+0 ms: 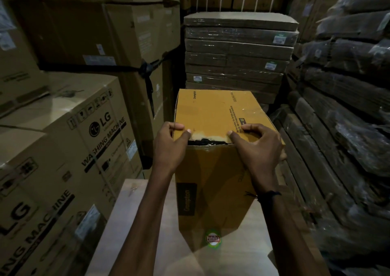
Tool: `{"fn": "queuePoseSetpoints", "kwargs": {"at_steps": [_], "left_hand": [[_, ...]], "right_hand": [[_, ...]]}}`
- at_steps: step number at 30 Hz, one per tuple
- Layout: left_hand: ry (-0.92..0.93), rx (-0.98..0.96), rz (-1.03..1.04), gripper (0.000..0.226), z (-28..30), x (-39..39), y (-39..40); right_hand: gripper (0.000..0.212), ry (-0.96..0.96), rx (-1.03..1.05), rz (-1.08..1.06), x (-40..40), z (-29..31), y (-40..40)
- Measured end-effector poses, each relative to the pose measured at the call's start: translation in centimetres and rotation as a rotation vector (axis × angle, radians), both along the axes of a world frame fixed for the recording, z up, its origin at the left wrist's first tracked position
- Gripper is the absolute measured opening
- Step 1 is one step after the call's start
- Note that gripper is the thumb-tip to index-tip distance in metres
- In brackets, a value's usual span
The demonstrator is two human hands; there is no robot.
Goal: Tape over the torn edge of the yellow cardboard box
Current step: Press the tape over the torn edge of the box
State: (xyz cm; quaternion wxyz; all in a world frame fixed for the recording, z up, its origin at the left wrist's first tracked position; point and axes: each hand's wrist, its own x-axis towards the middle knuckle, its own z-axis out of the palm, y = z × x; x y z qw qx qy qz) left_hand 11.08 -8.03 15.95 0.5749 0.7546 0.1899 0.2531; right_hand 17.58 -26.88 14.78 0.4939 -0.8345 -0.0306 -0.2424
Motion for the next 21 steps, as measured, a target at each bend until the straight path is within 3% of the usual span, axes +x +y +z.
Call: {"fn": "queuePoseSetpoints", "kwargs": {"at_steps": [5, 10, 13, 17, 21], "left_hand": [[-0.014, -0.007, -0.038, 0.013, 0.2, 0.0, 0.9], [-0.043, 0.048, -0.129, 0.031, 0.0, -1.2, 1.8], [-0.058, 0.082, -0.232, 0.039, -0.5, -2.1, 2.5], [-0.05, 0.196, -0.283, 0.072, -1.9, -2.3, 3.0], [-0.043, 0.314, -0.304, 0.071, -2.5, -2.1, 3.4]], "right_hand": [[0.019, -0.061, 0.005, -0.053, 0.4, -0.7, 0.5], [0.012, -0.137, -0.022, -0.012, -0.2, -1.0, -0.3], [0.028, -0.163, -0.058, 0.108, -0.8, -1.5, -1.3], [0.04, -0.21, -0.137, 0.18, -1.0, -2.4, -2.7], [0.042, -0.266, -0.187, 0.232, -0.6, -3.0, -3.4]]}}
